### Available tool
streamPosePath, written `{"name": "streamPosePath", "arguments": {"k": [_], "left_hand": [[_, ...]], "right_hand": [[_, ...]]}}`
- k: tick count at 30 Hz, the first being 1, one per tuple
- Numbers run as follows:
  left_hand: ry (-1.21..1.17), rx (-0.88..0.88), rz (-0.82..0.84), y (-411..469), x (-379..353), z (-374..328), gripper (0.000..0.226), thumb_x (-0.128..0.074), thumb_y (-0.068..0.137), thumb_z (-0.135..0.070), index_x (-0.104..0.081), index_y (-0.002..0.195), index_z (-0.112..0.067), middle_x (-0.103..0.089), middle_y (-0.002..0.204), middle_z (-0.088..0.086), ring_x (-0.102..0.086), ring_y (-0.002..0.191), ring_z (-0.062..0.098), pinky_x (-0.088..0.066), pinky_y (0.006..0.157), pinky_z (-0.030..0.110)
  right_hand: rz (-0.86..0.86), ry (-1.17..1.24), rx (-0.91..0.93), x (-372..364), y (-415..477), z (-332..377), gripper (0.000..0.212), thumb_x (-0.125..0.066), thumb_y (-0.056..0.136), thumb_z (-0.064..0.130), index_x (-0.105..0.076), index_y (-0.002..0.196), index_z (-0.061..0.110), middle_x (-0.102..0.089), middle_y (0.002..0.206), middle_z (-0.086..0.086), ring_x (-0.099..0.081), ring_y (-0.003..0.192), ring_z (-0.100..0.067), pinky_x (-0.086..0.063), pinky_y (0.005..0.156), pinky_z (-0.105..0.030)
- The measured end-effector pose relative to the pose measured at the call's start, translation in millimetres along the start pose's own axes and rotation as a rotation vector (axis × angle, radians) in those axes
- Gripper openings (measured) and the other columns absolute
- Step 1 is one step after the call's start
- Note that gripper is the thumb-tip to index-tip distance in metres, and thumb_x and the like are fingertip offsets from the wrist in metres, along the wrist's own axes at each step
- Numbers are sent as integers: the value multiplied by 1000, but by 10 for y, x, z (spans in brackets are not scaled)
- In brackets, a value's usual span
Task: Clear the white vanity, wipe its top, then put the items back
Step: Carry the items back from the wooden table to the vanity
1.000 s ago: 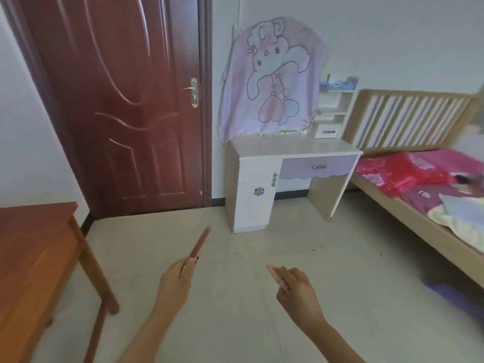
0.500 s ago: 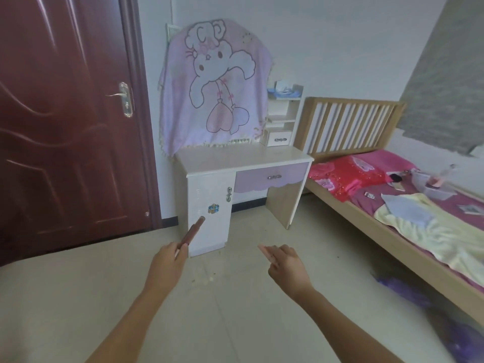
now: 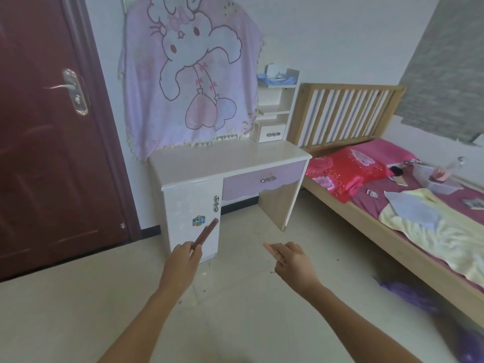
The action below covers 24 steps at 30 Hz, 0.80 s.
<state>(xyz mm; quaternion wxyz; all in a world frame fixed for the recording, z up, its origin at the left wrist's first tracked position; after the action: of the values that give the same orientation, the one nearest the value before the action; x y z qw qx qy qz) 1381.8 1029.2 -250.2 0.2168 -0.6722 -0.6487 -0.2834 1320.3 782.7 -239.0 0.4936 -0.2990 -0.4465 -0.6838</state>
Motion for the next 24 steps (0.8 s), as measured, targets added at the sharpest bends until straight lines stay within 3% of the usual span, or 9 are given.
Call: {"name": "streamPosePath", "arguments": {"k": [4,6,11,13,15,17,19,21,24], "left_hand": [[5,22,-27,567,-203,-168,19,-40,95,-23,-55,93,-12,-55,84,9,-52,69,20,-36,53,23],[4,51,-60,878,-237,-267,19,-40,95,-24,-56,92,-13,-56,84,11,-51,69,21,-38,57,29],[-38,83,-163,1502,-242,-448,23,-41,95,-23,-57,105,-10,-53,95,2,-52,88,21,-37,75,26],[-45,103,-203,1642,-292,-431,15,-43,95,-20,-57,96,-12,-55,87,3,-55,86,25,-38,68,25],[-9,158,-197,1726,-373,-322,15,-44,94,-19,-57,93,-12,-53,81,4,-54,80,25,-36,61,24],[-13,222,-221,1815,-417,-147,17,-44,94,-19,-58,96,-10,-56,84,7,-51,77,22,-36,62,27],[-18,278,-270,1974,-370,31,16,-44,94,-18,-56,88,-10,-57,81,12,-52,72,23,-33,55,27],[-3,307,-323,2198,-279,188,15,-44,94,-19,-54,84,-12,-56,78,12,-52,71,24,-31,52,24],[0,326,-363,2605,-165,412,13,-44,94,-19,-52,85,-15,-52,79,9,-50,69,22,-31,53,27]], "right_hand": [[-36,98,7,-46,664,-256,36,-55,74,-8,-66,83,26,-33,63,15,-34,59,-3,-21,48,-8],[4,156,-4,-60,1057,-377,35,-50,75,-7,-58,80,26,-36,64,8,-35,57,-5,-30,49,-11],[62,204,33,-234,1961,-597,18,-45,75,-8,-59,82,0,-32,60,4,-41,62,-8,-26,50,-15],[83,223,41,-388,2254,-634,18,-44,77,-7,-60,82,1,-33,59,2,-40,62,-9,-25,51,-18],[135,231,49,-597,2445,-617,25,-44,78,-6,-56,74,16,-31,58,4,-40,63,-7,-29,51,-15],[212,241,108,-820,2570,-547,31,-44,76,-7,-49,83,23,-28,58,7,-40,60,-7,-32,53,-12],[283,245,132,-1037,2739,-485,38,-44,76,-5,-60,82,28,-31,62,7,-36,59,-6,-32,55,-10],[337,249,155,-1232,2972,-384,45,-44,76,-5,-64,107,21,-37,69,7,-37,64,-1,-33,59,-7],[380,215,186,-1494,3366,-237,46,-45,77,-3,-61,114,20,-37,72,12,-37,71,-7,-32,59,-9]]}}
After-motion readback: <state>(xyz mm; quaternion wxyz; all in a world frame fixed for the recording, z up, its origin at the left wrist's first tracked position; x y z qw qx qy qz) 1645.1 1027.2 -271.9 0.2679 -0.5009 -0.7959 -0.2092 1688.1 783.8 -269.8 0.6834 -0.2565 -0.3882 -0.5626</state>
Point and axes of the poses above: each hand's wrist, its own y-axis towards the middle knuckle, its own x-axis out of the back of the hand, z = x × y, the point moved 4 cm from there along y, towards the middle knuckle
